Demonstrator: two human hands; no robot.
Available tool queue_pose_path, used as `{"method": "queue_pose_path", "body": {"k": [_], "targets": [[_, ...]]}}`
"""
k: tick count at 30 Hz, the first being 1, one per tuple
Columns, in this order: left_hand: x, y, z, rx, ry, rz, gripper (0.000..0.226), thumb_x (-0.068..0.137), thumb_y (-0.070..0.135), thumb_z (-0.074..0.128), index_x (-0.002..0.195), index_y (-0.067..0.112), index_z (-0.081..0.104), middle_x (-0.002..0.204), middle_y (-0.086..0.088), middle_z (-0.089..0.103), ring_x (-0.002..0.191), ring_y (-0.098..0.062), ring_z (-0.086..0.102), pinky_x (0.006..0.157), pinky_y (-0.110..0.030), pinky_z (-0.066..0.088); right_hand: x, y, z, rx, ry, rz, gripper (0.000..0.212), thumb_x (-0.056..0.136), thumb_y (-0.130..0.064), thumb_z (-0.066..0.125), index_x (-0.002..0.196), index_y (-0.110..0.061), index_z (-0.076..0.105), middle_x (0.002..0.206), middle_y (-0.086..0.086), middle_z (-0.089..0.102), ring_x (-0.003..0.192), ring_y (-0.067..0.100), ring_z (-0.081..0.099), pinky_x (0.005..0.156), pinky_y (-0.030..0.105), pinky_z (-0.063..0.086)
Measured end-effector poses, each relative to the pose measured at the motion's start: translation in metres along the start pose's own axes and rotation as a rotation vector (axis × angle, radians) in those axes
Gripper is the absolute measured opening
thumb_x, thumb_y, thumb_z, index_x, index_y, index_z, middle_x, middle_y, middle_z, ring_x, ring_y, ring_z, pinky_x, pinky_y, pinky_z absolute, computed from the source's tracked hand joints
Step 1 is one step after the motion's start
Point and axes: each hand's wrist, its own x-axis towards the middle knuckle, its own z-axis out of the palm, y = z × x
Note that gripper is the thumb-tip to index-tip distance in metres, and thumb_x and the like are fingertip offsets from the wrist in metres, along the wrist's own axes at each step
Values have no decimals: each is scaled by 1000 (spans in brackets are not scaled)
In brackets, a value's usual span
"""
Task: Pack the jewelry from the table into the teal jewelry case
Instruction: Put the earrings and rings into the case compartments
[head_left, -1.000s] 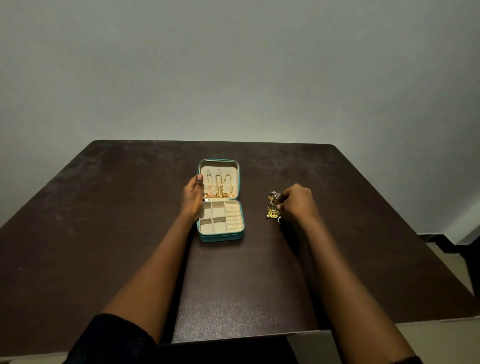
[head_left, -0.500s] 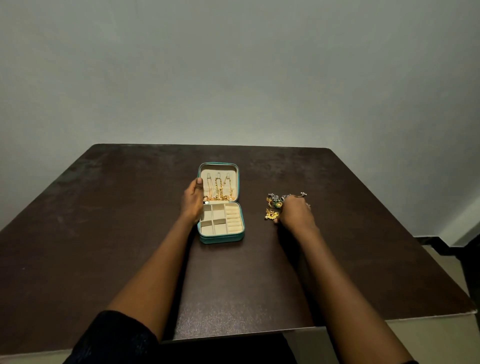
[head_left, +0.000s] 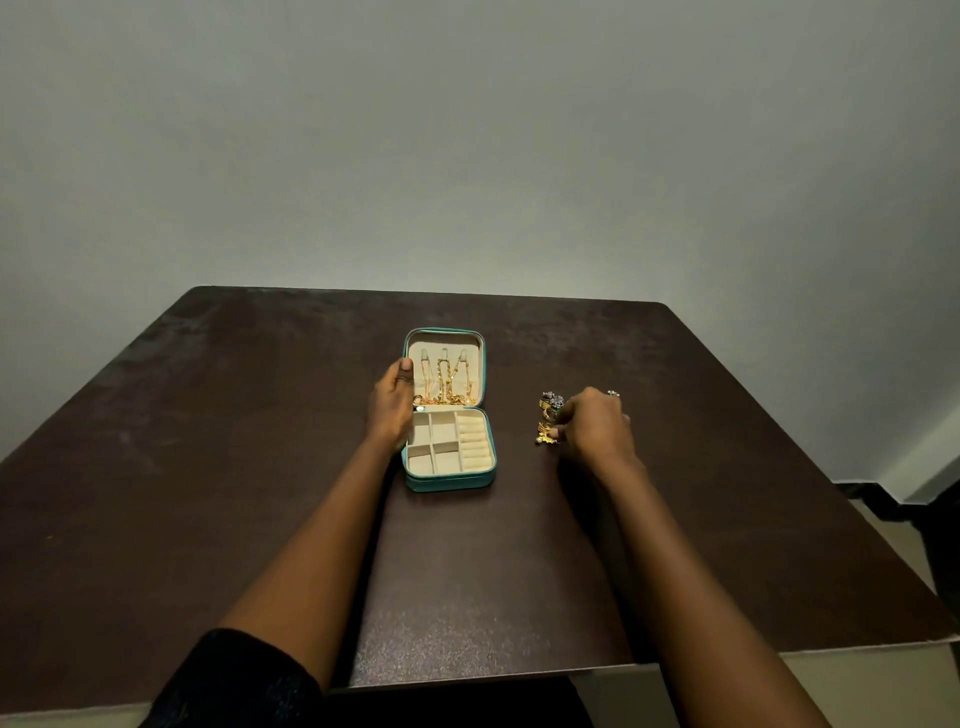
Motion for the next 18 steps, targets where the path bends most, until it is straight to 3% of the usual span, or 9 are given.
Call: {"method": "queue_pose_path", "body": {"k": [2,5,7,10,14,16,18], "targets": [[-1,2,1,2,-1,-4,40,99,39,34,119,13,58,109,-8,66,102,-25,62,93,-48,50,1,-9,-1,104,17,-47,15,81,-10,67,94,-13,74,95,11,72,91,24,64,75,25,45],[-3,5,2,-7,19,5,40,100,35,33,119,10,58,104,-7,65,97,-23,62,89,-42,50,1,-27,2,290,6,-126,11,81,-12,70,91,-9,75,83,12,73,59,10,62,58,17,50],[-4,5,2,-16,19,4,40,100,36,34,119,11,58,102,-5,65,95,-21,62,87,-40,50,1,-39,6,380,-2,-163,13,81,-11,70,94,-6,74,81,12,73,48,3,57,57,12,51],[-3,4,2,-30,14,19,38,100,34,34,117,10,59,105,-8,66,94,-20,62,86,-39,50,3,-55,16,456,-16,-193,21,80,-11,72,100,-5,73,88,12,74,54,6,57,67,22,56],[-3,3,3,-61,19,28,38,101,30,34,118,7,58,108,-12,66,93,-20,61,79,-33,51,2,-62,28,401,-6,-237,23,77,-14,75,99,-8,74,94,9,74,59,-4,53,52,-1,40],[-2,2,3,-63,22,29,37,101,30,34,118,8,58,106,-10,65,92,-20,61,80,-33,50,0,-62,31,420,-25,-235,23,78,-8,73,101,-3,72,97,13,73,65,2,58,52,-3,40],[-2,3,3,-75,17,30,38,101,30,34,119,7,58,105,-8,65,91,-19,61,81,-34,50,-3,-62,33,427,-48,-247,24,79,-3,70,103,-1,70,100,15,72,70,7,63,61,3,47]]}}
